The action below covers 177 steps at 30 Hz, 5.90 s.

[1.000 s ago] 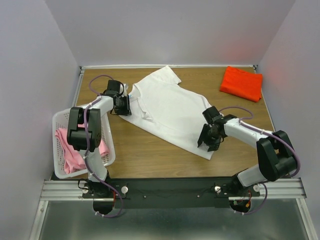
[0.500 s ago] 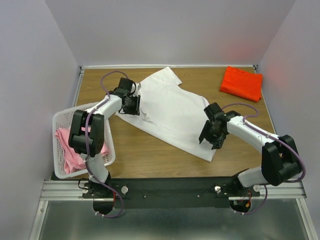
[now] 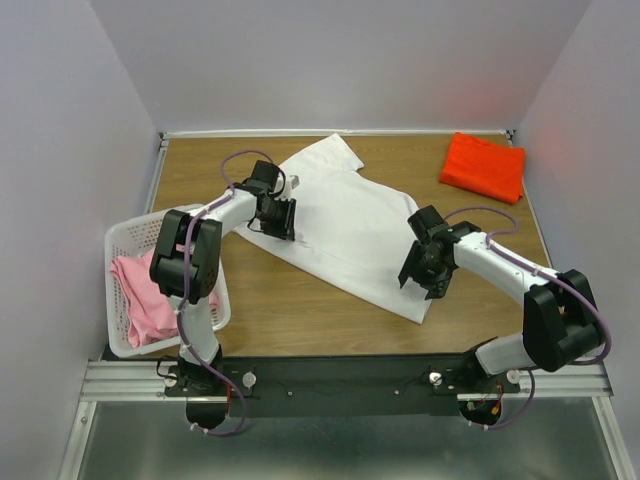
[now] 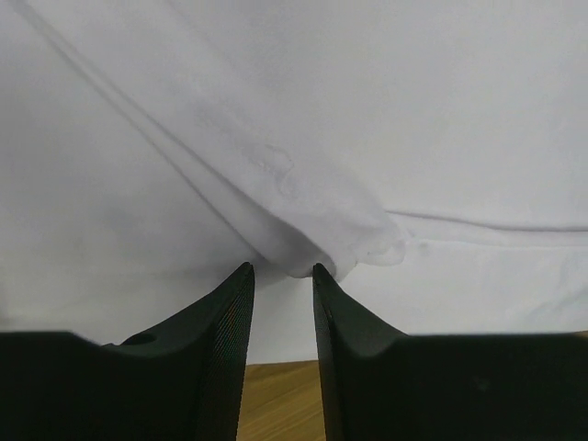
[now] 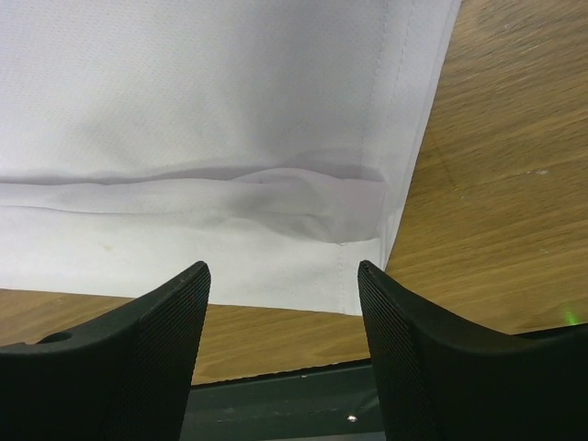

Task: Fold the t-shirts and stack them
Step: Fold the tshirt

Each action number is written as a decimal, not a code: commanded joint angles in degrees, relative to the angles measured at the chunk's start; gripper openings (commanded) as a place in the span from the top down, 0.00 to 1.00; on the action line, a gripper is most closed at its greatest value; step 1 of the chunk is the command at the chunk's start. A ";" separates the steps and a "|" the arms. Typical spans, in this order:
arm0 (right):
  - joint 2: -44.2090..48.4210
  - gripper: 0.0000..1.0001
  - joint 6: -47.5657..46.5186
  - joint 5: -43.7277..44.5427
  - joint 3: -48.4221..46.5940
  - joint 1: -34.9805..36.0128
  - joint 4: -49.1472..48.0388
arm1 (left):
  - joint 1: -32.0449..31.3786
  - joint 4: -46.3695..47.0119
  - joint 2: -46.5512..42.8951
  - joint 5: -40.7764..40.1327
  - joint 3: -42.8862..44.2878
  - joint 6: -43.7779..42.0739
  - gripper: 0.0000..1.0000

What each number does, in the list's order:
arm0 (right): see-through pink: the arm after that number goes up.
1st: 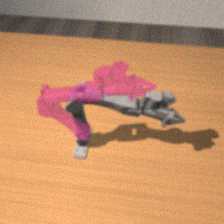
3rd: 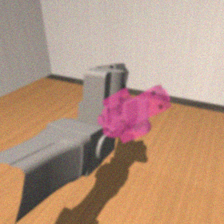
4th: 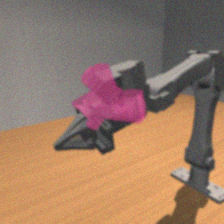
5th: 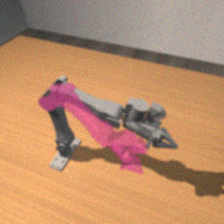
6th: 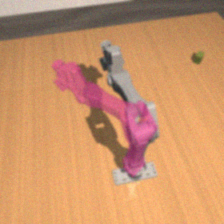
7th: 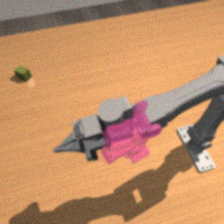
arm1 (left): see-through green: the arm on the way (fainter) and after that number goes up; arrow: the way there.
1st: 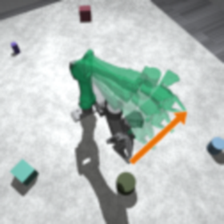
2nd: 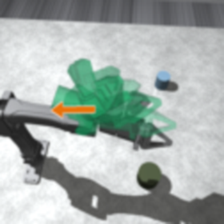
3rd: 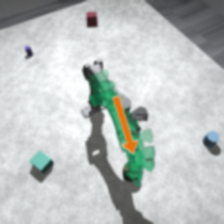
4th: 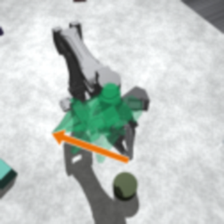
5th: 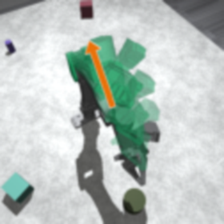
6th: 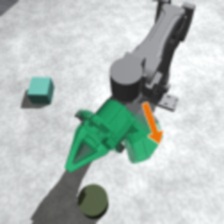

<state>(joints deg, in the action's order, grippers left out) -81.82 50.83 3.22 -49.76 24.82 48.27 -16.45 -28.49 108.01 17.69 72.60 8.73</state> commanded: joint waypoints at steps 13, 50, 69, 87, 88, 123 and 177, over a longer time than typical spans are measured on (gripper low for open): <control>2.11 0.27 2.78 2.40 0.63 0.32 2.00 | -5.35 -1.57 8.36 6.47 13.97 -0.91 0.60; -16.79 0.18 -6.71 12.95 -10.28 0.05 -7.84 | 8.71 8.72 12.84 11.05 11.17 2.25 0.62; -8.01 0.19 -2.58 6.01 3.87 -0.03 -5.65 | 8.71 5.46 -1.20 1.47 -10.98 0.76 0.63; -3.34 0.18 -2.75 14.00 -6.83 -2.05 0.68 | 8.71 0.98 -4.75 5.51 4.80 3.48 0.63; -4.13 0.18 -3.19 14.26 -8.50 -3.62 0.60 | 8.71 1.24 -3.86 5.60 6.40 3.57 0.63; -17.58 0.49 -14.44 4.86 -9.92 -21.92 -14.70 | 3.79 3.53 10.83 -0.99 20.68 1.73 0.65; -38.84 0.96 -27.54 9.78 -39.36 -28.33 -9.34 | -0.60 10.82 -18.61 3.57 -28.38 11.57 0.70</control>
<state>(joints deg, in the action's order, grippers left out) -117.86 25.23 10.72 -86.00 -2.90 37.08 -16.01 -13.43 92.09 19.59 47.57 17.74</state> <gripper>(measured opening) 0.046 0.300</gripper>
